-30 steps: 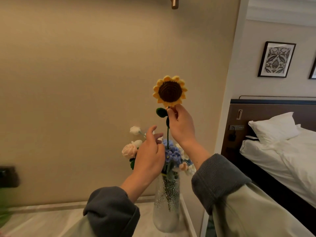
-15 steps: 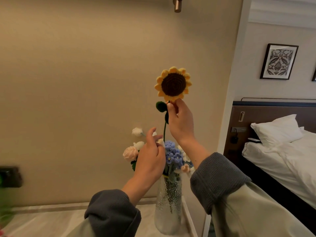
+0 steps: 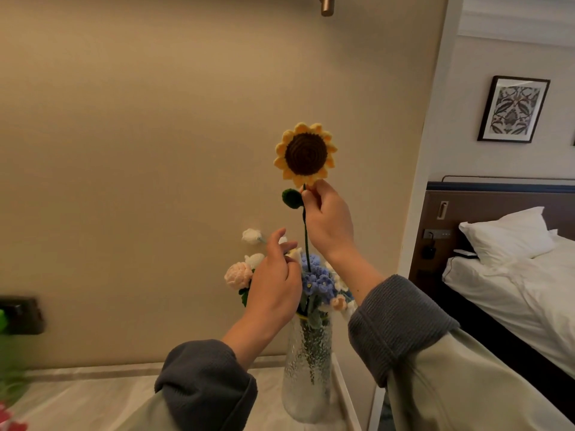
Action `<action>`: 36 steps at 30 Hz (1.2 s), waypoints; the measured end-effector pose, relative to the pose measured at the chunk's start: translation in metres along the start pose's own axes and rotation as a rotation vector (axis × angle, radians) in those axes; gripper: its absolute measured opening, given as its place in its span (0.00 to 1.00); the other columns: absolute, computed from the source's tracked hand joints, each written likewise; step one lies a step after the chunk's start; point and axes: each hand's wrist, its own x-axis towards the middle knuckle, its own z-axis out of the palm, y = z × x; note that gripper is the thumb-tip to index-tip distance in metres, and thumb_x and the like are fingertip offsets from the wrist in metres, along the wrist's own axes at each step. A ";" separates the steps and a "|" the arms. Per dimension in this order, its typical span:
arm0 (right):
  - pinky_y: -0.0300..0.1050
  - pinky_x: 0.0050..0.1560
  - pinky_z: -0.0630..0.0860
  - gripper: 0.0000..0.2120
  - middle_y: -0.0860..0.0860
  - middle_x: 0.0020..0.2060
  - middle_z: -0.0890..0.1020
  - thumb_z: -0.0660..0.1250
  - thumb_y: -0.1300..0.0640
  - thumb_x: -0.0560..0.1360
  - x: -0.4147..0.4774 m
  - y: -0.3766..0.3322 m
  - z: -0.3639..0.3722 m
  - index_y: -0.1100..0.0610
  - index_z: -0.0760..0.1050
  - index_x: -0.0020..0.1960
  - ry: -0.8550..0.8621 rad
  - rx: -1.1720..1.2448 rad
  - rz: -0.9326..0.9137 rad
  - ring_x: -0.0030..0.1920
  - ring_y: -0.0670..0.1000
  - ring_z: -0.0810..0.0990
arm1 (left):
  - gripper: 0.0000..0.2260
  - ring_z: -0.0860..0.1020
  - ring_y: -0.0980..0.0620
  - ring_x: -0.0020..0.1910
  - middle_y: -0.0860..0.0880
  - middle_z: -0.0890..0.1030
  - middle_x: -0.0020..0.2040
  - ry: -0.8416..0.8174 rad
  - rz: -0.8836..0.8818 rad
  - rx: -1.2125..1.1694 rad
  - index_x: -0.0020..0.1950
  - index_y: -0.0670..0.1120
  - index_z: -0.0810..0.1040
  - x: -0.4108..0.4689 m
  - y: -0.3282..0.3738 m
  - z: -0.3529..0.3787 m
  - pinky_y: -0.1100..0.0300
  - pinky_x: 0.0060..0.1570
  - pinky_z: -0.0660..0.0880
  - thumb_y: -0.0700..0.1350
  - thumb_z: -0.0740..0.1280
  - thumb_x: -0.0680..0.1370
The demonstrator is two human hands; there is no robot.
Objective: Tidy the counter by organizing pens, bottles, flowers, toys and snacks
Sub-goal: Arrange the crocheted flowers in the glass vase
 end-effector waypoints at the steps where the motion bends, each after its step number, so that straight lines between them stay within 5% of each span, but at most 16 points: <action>1: 0.49 0.38 0.70 0.09 0.48 0.36 0.76 0.58 0.55 0.81 -0.004 0.004 0.002 0.53 0.70 0.43 -0.037 -0.011 0.040 0.37 0.50 0.74 | 0.22 0.72 0.76 0.44 0.58 0.72 0.65 -0.002 -0.004 -0.003 0.69 0.64 0.53 0.000 0.000 0.000 0.68 0.41 0.69 0.48 0.50 0.77; 8: 0.46 0.31 0.67 0.11 0.47 0.35 0.77 0.58 0.53 0.81 -0.033 0.036 0.008 0.50 0.70 0.39 -0.188 -0.177 0.215 0.35 0.49 0.76 | 0.23 0.72 0.77 0.46 0.56 0.71 0.66 0.040 -0.011 0.001 0.71 0.62 0.52 -0.001 -0.003 0.002 0.69 0.41 0.67 0.46 0.52 0.78; 14: 0.43 0.28 0.67 0.11 0.47 0.30 0.78 0.61 0.49 0.78 -0.040 0.041 0.001 0.52 0.76 0.40 -0.246 -0.354 0.239 0.31 0.48 0.76 | 0.29 0.71 0.58 0.61 0.61 0.56 0.73 0.099 0.088 0.013 0.75 0.61 0.49 -0.003 0.006 0.005 0.57 0.59 0.72 0.42 0.55 0.78; 18: 0.43 0.29 0.68 0.13 0.48 0.28 0.77 0.62 0.49 0.77 -0.045 0.042 -0.005 0.52 0.75 0.37 -0.272 -0.473 0.245 0.30 0.50 0.76 | 0.27 0.52 0.58 0.75 0.59 0.50 0.76 0.090 0.110 0.100 0.77 0.55 0.49 -0.006 0.007 0.006 0.65 0.69 0.51 0.44 0.55 0.81; 26: 0.53 0.52 0.75 0.12 0.47 0.34 0.81 0.60 0.49 0.77 -0.062 0.038 -0.012 0.50 0.80 0.42 -0.322 -0.581 0.335 0.42 0.53 0.81 | 0.27 0.50 0.64 0.75 0.57 0.53 0.77 0.002 0.114 -0.034 0.78 0.53 0.48 -0.022 0.014 0.004 0.66 0.72 0.49 0.43 0.55 0.82; 32: 0.52 0.52 0.76 0.15 0.46 0.39 0.84 0.56 0.51 0.78 -0.080 0.029 -0.020 0.47 0.82 0.47 -0.327 -0.527 0.336 0.44 0.52 0.80 | 0.24 0.57 0.66 0.73 0.58 0.60 0.75 -0.019 0.102 -0.167 0.77 0.53 0.54 -0.041 0.014 0.006 0.69 0.70 0.56 0.42 0.55 0.82; 36: 0.53 0.56 0.75 0.14 0.46 0.52 0.84 0.59 0.55 0.78 -0.099 0.020 -0.026 0.45 0.82 0.55 -0.188 -0.379 0.265 0.55 0.50 0.79 | 0.21 0.64 0.66 0.69 0.57 0.67 0.71 0.031 0.128 -0.262 0.74 0.53 0.62 -0.059 0.013 0.003 0.71 0.67 0.62 0.38 0.55 0.82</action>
